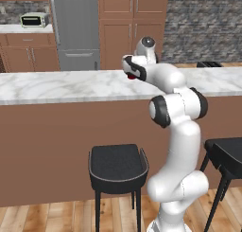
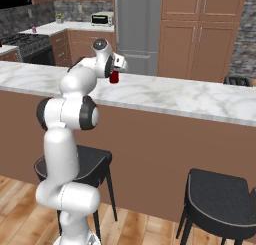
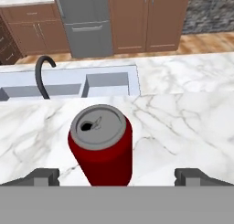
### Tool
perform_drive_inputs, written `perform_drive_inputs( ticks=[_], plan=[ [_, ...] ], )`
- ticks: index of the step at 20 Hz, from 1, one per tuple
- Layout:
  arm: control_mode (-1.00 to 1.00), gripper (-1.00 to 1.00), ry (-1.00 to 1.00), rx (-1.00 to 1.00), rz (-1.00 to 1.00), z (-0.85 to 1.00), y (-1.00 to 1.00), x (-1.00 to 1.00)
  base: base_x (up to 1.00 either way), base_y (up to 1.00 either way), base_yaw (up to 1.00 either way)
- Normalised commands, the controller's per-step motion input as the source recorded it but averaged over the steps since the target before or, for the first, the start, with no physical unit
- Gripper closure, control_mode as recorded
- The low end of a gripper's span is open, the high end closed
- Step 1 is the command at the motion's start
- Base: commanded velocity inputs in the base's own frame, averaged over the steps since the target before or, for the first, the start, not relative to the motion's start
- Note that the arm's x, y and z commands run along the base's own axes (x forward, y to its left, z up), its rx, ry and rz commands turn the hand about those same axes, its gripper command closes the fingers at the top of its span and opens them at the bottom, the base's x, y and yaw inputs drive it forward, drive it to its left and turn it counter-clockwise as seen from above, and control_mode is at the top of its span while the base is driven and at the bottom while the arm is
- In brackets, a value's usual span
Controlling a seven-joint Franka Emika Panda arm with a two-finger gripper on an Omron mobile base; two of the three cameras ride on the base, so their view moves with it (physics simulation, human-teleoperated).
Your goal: Four empty soda cans are scattered around the kitchen. Gather all the cans and cluster them next to the stove for recycling.
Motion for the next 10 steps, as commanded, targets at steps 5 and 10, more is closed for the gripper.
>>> perform_drive_inputs(
  ticks=[5, 10],
  plan=[
    [-1.00, -1.00, 0.00, 0.00, 0.00, -0.11, 0.00, 0.21, 0.00, 0.00, 0.00],
    [-1.00, -1.00, 0.00, 0.00, 0.00, -0.02, 0.00, 0.21, 0.00, 0.00, 0.00]
  ],
)
